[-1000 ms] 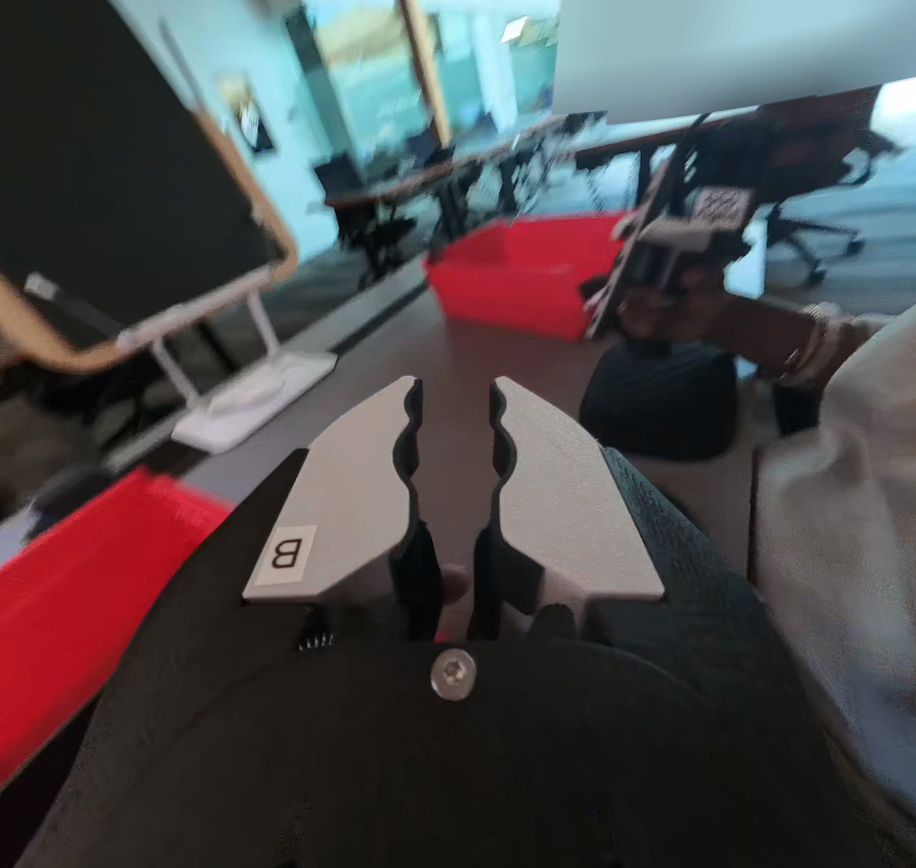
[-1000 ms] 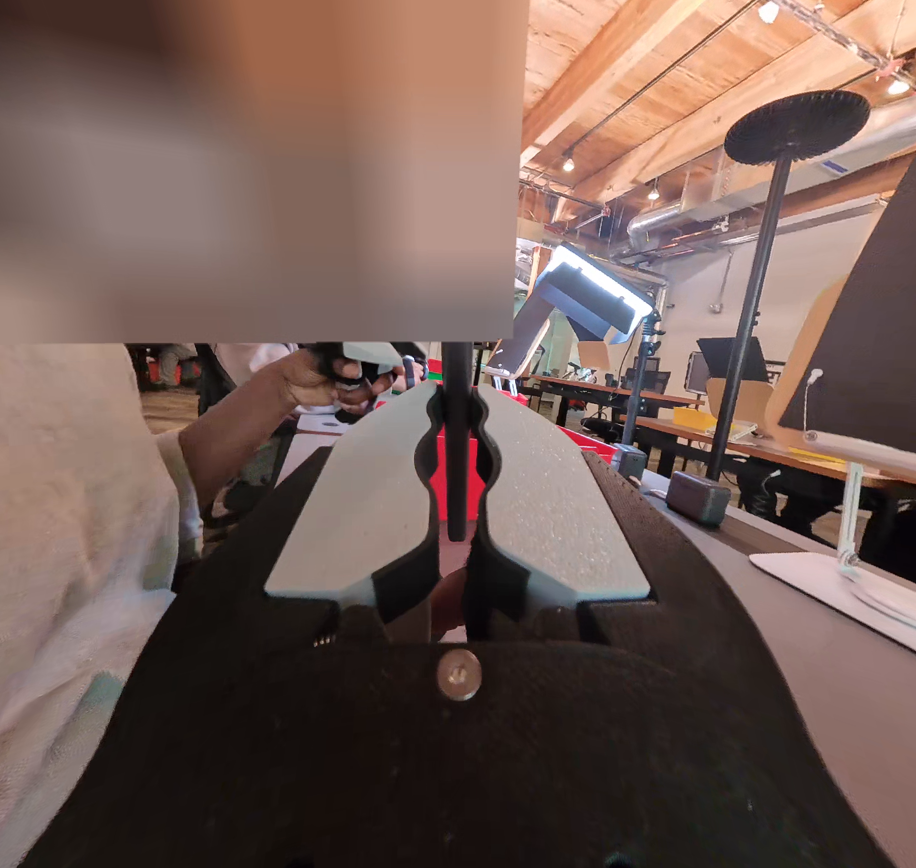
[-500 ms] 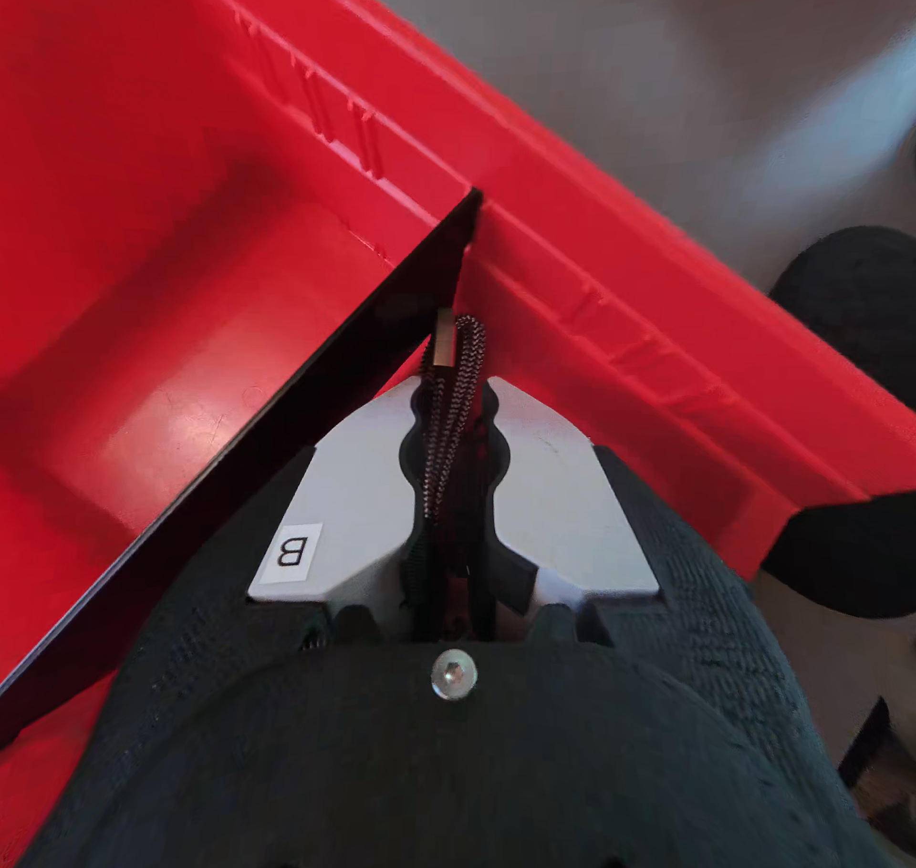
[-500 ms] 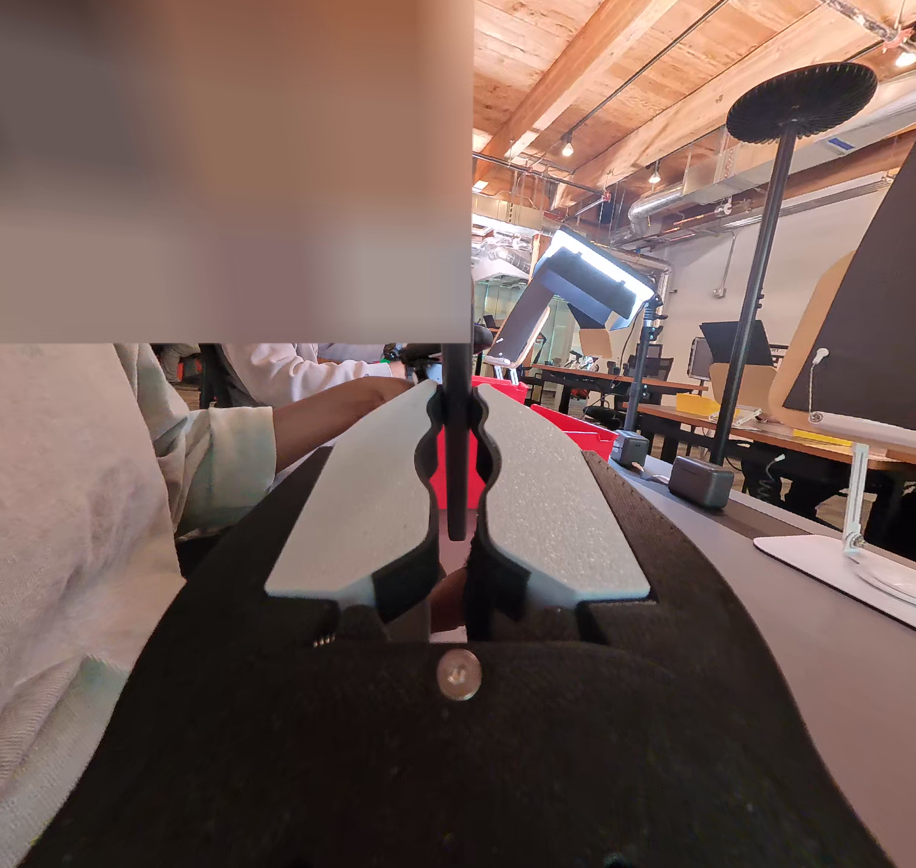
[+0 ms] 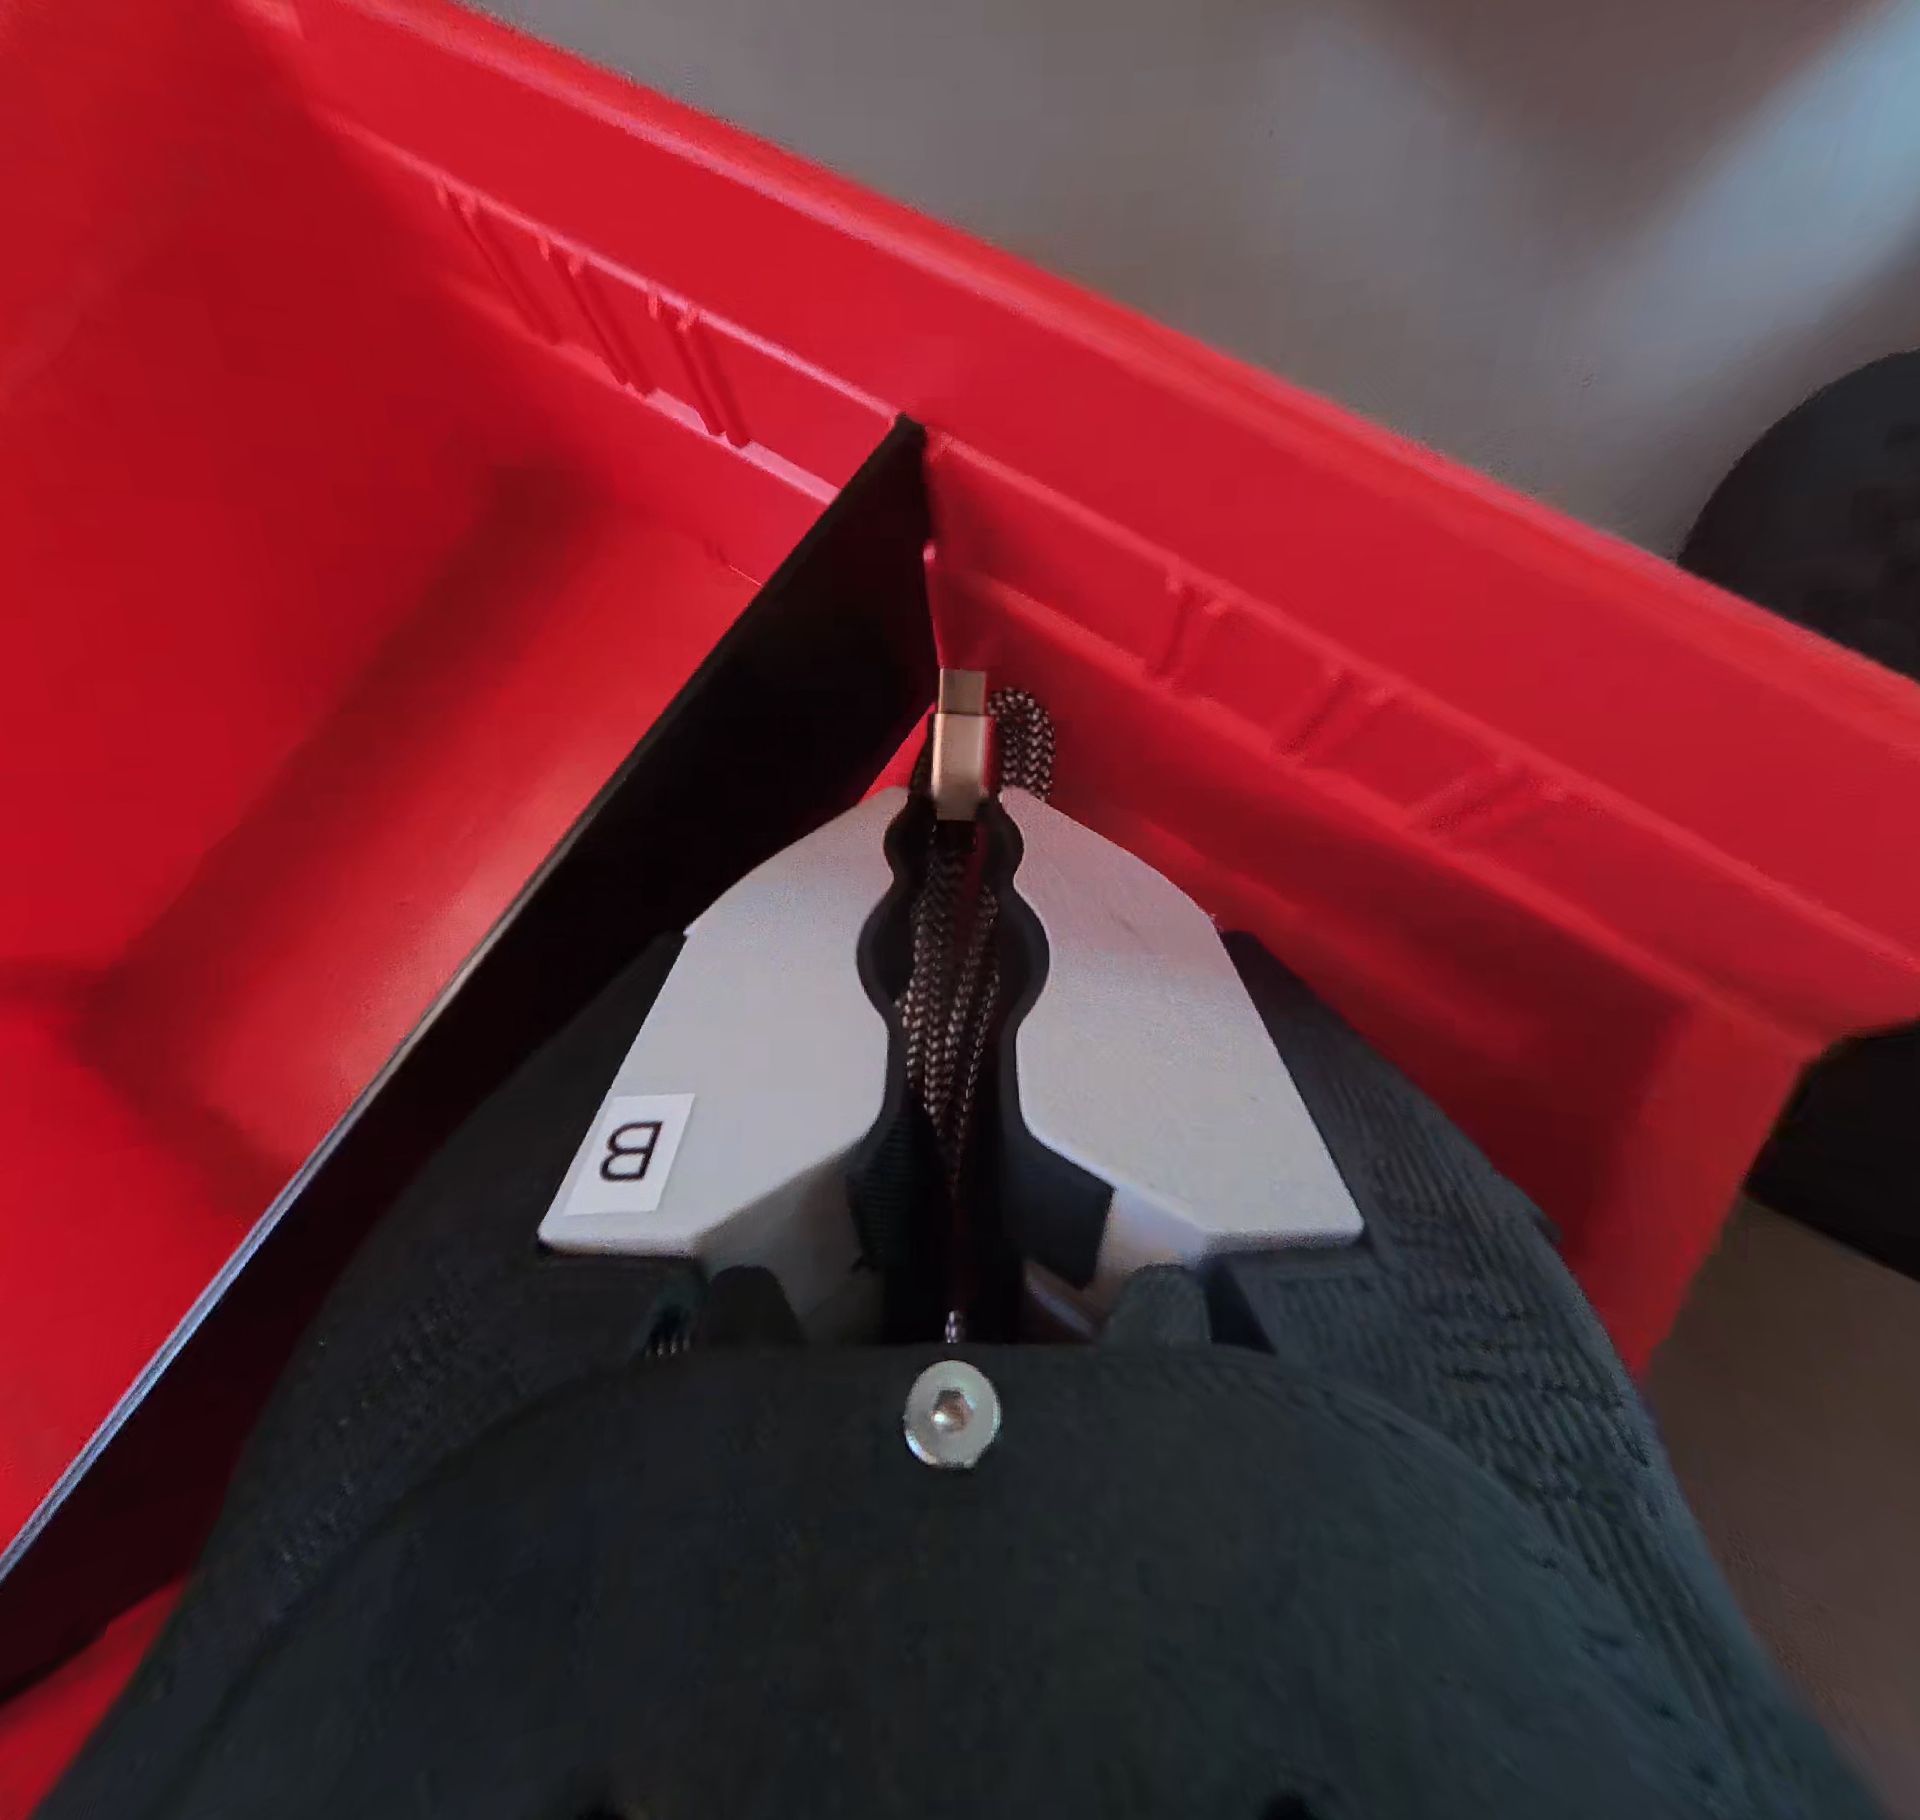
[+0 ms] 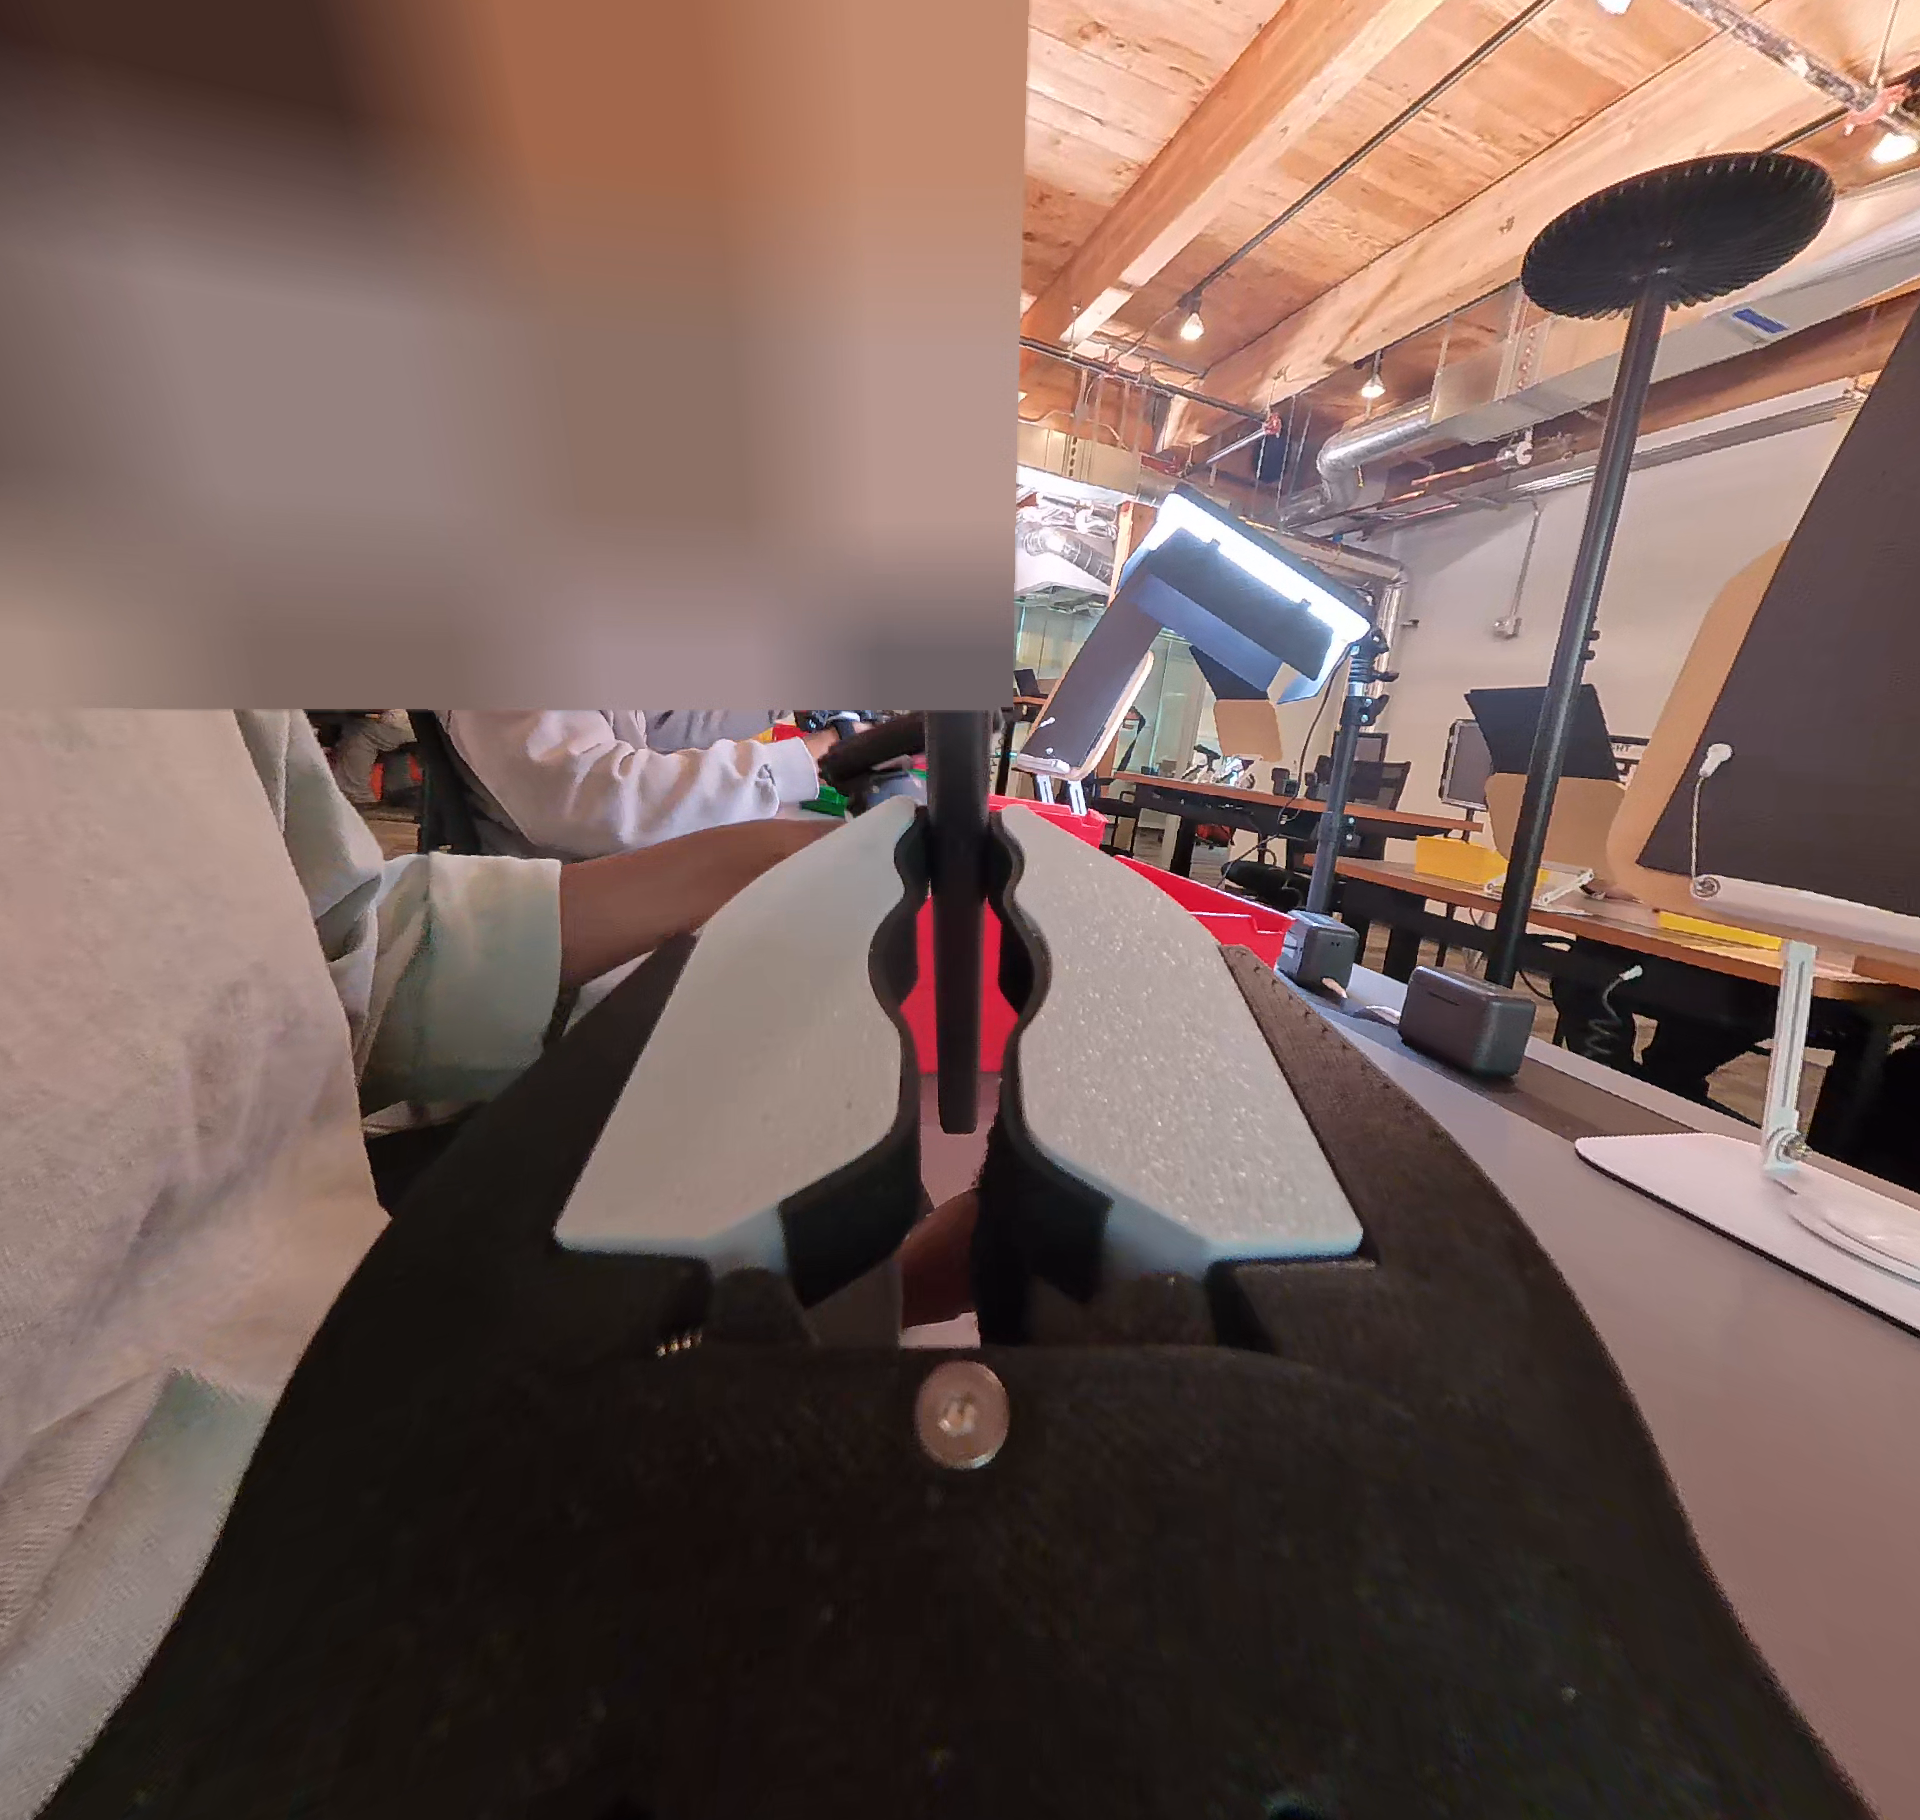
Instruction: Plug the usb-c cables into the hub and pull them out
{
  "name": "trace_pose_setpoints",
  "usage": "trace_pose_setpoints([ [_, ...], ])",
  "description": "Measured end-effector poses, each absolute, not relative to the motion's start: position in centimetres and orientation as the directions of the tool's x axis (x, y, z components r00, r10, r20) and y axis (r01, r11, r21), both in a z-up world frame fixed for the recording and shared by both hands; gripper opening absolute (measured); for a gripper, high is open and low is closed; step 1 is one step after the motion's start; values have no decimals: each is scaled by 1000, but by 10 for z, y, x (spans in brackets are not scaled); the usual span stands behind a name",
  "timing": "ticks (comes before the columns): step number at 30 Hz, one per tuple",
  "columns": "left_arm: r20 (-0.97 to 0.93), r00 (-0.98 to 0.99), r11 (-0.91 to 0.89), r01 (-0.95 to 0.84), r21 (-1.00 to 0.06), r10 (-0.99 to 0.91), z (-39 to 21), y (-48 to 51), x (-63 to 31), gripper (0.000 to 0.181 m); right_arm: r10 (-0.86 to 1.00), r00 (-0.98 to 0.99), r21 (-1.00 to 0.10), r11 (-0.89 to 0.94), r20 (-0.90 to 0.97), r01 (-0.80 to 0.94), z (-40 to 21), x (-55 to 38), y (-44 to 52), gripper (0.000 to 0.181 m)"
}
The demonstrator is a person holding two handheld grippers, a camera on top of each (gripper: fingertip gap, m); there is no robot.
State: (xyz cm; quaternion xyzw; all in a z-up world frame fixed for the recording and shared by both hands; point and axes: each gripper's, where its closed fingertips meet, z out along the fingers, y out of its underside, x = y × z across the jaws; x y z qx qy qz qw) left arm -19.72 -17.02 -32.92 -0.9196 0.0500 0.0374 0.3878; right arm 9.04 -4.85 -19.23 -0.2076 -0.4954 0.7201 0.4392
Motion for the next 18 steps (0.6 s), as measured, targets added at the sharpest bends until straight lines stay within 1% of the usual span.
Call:
trace_pose_setpoints([
  [3, -223, 973, -685, -205, -699, -64, -305, -182, -193, 9, 838, -524, -900, -101, 154, -425, -194, 89, -52, 9],
  [6, -328, 942, -663, -289, -690, -69, -271, -191, -183, 9, 843, -491, -906, -10, 220, -423, -198, 86, -57, 9],
  [9, -453, 889, -644, -388, -660, -72, -228, -199, -170, 9, 842, -445, -895, 92, 303, -436, -197, 86, -64, 9],
  [12, -567, 817, -610, -505, -611, -108, -179, -207, -139, 8, 839, -426, -883, 127, 339, -452, -190, 91, -66, 9],
  [15, -564, 772, -558, -616, -555, -292, -161, -206, -82, 9, 841, -412, -875, 137, 351, -465, -185, 95, -64, 9],
  [17, -492, 749, -503, -662, -555, -443, -172, -192, -39, 9, 845, -398, -870, 146, 357, -470, -183, 98, -61, 9],
  [18, -428, 738, -492, -670, -556, -522, -188, -183, -18, 9, 848, -391, -867, 148, 359, -476, -181, 100, -59, 9],
])
